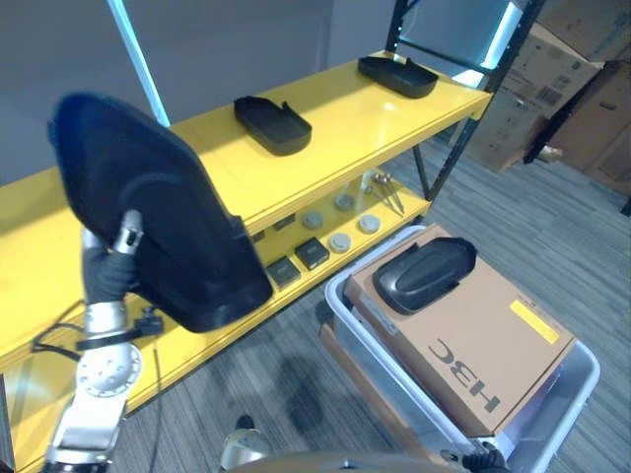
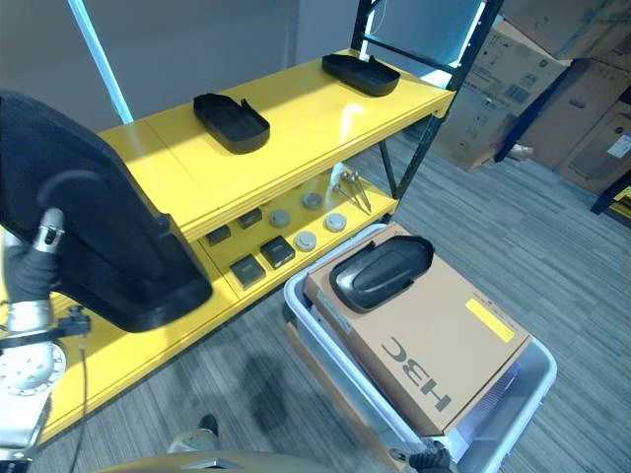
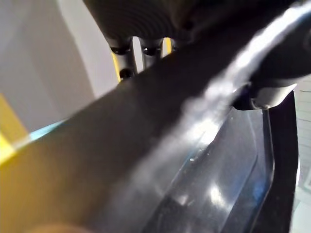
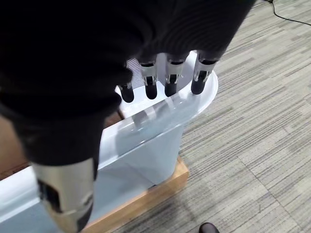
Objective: Move parts from the plastic box to the shelf.
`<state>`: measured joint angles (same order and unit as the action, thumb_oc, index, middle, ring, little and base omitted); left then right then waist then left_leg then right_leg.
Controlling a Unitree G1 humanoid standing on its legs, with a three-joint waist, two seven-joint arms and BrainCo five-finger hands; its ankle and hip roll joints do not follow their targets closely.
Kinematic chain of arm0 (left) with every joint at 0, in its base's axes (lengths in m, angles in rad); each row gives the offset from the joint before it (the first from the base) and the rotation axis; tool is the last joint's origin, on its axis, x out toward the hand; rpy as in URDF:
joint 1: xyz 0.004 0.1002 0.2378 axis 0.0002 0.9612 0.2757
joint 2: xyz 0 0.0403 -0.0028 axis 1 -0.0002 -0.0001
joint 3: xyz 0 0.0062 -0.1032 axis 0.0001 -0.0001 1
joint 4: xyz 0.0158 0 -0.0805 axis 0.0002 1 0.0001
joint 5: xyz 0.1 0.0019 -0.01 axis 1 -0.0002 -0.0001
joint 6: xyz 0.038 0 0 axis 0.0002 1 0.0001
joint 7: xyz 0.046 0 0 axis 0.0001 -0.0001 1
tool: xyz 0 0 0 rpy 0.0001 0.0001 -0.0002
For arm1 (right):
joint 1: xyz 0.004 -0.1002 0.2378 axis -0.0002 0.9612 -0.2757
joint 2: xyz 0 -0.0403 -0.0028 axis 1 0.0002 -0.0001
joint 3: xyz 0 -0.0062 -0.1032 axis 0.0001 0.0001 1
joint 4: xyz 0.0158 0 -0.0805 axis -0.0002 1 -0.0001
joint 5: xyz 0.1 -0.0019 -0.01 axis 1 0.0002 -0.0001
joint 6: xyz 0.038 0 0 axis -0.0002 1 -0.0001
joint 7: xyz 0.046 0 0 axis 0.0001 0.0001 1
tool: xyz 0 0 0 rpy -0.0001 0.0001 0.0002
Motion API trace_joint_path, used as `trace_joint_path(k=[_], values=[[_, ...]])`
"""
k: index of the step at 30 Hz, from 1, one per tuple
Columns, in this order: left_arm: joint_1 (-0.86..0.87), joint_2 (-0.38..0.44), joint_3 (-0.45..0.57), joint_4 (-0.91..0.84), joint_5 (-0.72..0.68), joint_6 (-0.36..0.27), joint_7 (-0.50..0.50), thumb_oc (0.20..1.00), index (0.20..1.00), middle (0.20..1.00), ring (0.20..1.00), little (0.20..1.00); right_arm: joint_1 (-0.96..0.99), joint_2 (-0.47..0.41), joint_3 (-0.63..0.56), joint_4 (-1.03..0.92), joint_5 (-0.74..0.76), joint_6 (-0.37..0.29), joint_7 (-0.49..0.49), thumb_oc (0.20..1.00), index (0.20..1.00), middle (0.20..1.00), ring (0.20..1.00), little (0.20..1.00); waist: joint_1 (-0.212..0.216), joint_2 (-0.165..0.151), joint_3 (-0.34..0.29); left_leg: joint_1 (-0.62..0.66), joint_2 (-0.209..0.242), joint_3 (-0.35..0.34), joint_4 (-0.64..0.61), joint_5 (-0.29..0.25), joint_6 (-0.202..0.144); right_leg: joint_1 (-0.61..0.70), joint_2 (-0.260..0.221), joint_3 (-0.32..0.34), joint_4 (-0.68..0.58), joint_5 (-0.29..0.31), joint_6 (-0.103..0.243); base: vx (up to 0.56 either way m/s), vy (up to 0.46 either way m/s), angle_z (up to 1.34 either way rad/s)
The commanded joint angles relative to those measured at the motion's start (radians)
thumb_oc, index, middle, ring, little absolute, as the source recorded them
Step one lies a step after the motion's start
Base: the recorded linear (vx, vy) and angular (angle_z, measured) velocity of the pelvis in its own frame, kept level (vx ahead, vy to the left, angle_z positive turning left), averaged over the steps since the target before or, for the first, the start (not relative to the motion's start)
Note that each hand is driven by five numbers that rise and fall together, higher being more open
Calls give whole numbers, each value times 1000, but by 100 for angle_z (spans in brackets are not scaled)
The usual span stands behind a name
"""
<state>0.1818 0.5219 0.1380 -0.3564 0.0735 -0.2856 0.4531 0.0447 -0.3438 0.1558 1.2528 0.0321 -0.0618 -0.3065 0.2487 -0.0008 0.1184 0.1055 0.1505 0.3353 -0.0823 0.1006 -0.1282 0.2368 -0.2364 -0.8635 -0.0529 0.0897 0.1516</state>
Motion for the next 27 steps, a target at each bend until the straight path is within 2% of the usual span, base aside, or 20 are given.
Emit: trace_joint_path(k=[1, 3, 4, 5, 6, 9, 10, 11, 12, 14, 15, 16, 19, 20, 21, 24, 27], values=[[-41, 19, 6, -178, 12, -62, 12, 200, 200, 200, 200, 200, -20, 96, 3, 19, -28, 2, 90, 1000, 1000, 1000, 1000, 1000, 9, 24, -28, -103, -9, -108, 2, -61, 27, 67, -80, -58, 108, -105, 27, 285, 417, 53], [-68, 34, -10, -184, 7, -64, 0, 200, 200, 200, 200, 200, -19, 91, -21, -6, -7, 6, 101, 1000, 1000, 1000, 1000, 1000, -28, 17, -14, -80, -73, -139, -4, -97, 65, 41, -187, -42, 259, -33, 78, 270, 373, 119], [-118, 57, -35, -180, 23, -54, 5, 200, 200, 200, 200, 200, -28, 90, -32, -12, 20, 3, 104, 1000, 1000, 1000, 1000, 1000, -72, 17, -1, -72, -97, -170, -5, -124, 91, -30, -223, 75, 386, -15, 89, 247, 148, 136], [-164, 87, -90, -160, 43, -66, -3, 200, 200, 200, 200, 200, -45, 97, -5, -20, 23, -8, 107, 1000, 1000, 1000, 1000, 1000, -122, 20, 13, -75, -89, -222, -5, -119, 76, -127, -97, 343, 326, -177, 31, 145, 10, 121], [-172, 92, -105, -153, 41, -73, -6, 200, 200, 200, 200, 200, -53, 103, 15, -20, 16, -12, 101, 1000, 1000, 1000, 1000, 1000, -125, 23, 21, -87, -88, -230, -5, -96, 76, -168, -34, 437, 252, -182, 15, 97, -147, 107], [-192, 80, -137, -110, 13, -79, 5, 200, 200, 200, 200, 200, -87, 122, 55, -36, 46, -15, 91, 1000, 1000, 1000, 1000, 1000, -149, 9, 35, -77, -89, -303, -5, -97, 68, -217, 83, 620, 93, -133, 0, 118, -220, 58], [-180, 70, -136, -118, 3, -79, -4, 200, 200, 200, 200, 200, -91, 132, 62, -30, 47, -17, 90, 1000, 1000, 1000, 1000, 1000, -142, 3, 35, -76, -84, -321, -5, -96, 67, -200, 86, 612, 78, -128, -6, 165, -389, 55], [-154, 59, -126, -118, -5, -85, 9, 200, 200, 200, 200, 200, -92, 136, 101, -37, -15, -17, 72, 1000, 1000, 1000, 1000, 1000, -132, 2, 35, -72, -66, -348, -5, -94, 52, -172, 96, 577, 76, -145, -17, 91, -401, 103], [-140, 44, -118, -117, -5, -81, 31, 200, 200, 200, 200, 200, -94, 126, 149, -78, -109, -25, 33, 1000, 1000, 1000, 1000, 1000, -132, 4, 34, -86, -46, -371, -5, -70, 36, -161, 108, 538, 67, -148, -31, 48, -389, 125], [-113, 29, -111, -127, -3, -81, 45, 200, 200, 200, 200, 200, -94, 111, 175, -121, -155, -30, 15, 1000, 1000, 1000, 1000, 1000, -141, 10, 42, -104, -29, -398, 1, -47, 20, -148, 120, 494, 60, -156, -44, -25, -255, 151], [-92, 23, -104, -129, 12, -72, 60, 200, 200, 200, 200, 200, -88, 94, 198, -167, -200, -38, 3, 1000, 1000, 1000, 1000, 1000, -139, 14, 60, -130, -16, -391, 26, -33, 9, -140, 126, 458, 52, -163, -55, -78, -198, 86], [-77, 20, -103, -135, 25, -70, 58, 200, 200, 200, 200, 200, -85, 84, 214, -173, -236, -37, 0, 1000, 1000, 1000, 1000, 1000, -138, 16, 72, -149, -2, -340, 60, -33, 2, -122, 121, 421, 49, -173, -61, -87, -149, 28], [-53, 15, -96, -143, 35, -68, 51, 200, 200, 200, 200, 200, -69, 75, 225, -192, -266, -43, 5, 1000, 1000, 1000, 1000, 1000, -145, 15, 73, -153, 26, -237, 82, -28, 3, -97, 115, 372, 41, -178, -68, 4, -31, 91], [-32, 14, -91, -140, 37, -71, 51, 200, 200, 200, 200, 200, -56, 70, 235, -190, -302, -42, -14, 1000, 1000, 1000, 1000, 1000, -143, 13, 61, -137, 40, -215, 76, -38, -10, -69, 121, 367, 19, -192, -65, 86, -29, 65], [-28, 14, -89, -142, 37, -71, 51, 200, 200, 200, 200, 200, -54, 71, 236, -189, -304, -42, -16, 1000, 1000, 1000, 1000, 1000, -144, 13, 62, -132, 41, -215, 74, -39, -12, -63, 124, 367, 16, -192, -66, 111, -7, 59], [3, 20, -65, -156, 49, -61, 75, 200, 200, 200, 200, 200, -47, 64, 175, -207, -312, -41, -117, 1000, 1000, 1000, 1000, 1000, -147, 14, 51, -119, 68, -176, 53, -14, -24, -35, 133, 344, -30, -180, -58, 16, 87, 23], [-2, 31, -67, -149, 44, -60, 89, 200, 200, 200, 200, 200, -55, 59, 162, -236, -322, -39, -155, 1000, 1000, 1000, 1000, 1000, -148, 16, 43, -105, 59, -177, 35, -22, -23, -32, 124, 350, -33, -176, -44, 56, 186, -2]])
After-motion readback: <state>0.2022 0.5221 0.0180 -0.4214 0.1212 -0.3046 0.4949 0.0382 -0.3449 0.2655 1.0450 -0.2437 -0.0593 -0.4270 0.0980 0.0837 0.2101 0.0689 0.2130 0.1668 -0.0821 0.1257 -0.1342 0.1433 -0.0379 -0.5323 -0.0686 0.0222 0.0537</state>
